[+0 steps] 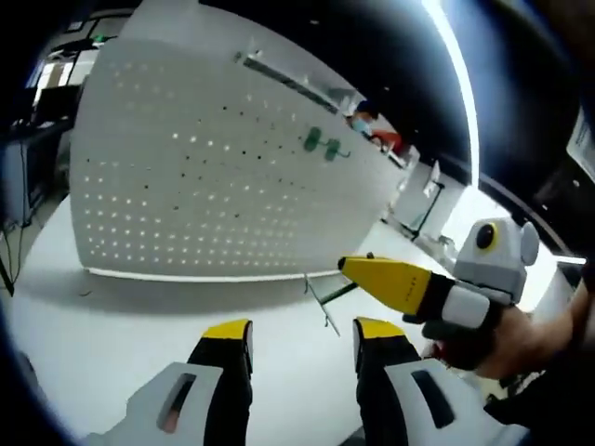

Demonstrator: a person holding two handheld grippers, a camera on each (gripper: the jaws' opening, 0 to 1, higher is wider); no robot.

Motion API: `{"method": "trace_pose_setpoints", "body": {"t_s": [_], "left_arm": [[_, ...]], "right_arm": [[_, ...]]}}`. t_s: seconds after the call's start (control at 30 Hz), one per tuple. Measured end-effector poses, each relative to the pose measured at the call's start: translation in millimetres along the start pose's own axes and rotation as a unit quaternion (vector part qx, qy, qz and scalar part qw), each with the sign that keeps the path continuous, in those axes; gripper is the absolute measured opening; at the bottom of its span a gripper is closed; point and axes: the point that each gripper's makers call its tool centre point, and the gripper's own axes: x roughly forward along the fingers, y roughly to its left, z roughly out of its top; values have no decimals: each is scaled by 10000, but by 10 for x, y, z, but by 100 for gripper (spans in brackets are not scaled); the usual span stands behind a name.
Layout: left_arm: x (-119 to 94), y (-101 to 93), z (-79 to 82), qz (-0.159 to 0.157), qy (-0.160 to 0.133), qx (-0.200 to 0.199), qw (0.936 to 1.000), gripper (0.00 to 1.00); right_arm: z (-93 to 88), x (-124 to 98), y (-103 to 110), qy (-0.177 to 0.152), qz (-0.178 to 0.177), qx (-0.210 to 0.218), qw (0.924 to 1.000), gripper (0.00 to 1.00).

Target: Insert the hook assembly into the mounting plate slot until the hook locks in place.

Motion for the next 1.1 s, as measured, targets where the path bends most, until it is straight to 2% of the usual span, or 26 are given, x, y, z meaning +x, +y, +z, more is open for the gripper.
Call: {"method": "trace_pose_setpoints", "body": {"t_s": [0.1,0.13,0.27,0.33,0.4,0.87,1.0,1.1], "left_arm": [[-9,-37,17,-104,-104,-228,9996,28],[-11,-80,33,-224,-161,-453,9986,25],[-11,-121,26,-389,-170,-786,9960,22],[-31,-127,42,-448,-247,-856,9950,13],[-46,-190,72,-626,-331,-1203,9902,6],[-83,-223,82,-708,-388,-1600,9838,3],[-85,-215,92,-642,-455,-1581,9843,1],[-79,-231,82,-583,-443,-1483,9862,1]], "right_arm": [[0,0,56,-23,29,-29,10000,0],[-3,-3,78,-32,38,-53,10000,0],[1,-7,143,-69,83,-89,9999,0],[4,5,190,-71,97,-145,9998,0],[10,17,216,-92,80,-245,9996,0],[55,-1,332,-131,125,-820,9965,0],[36,-30,350,-65,89,-1055,9944,0],[32,-38,330,-26,48,-1045,9945,0]]}}
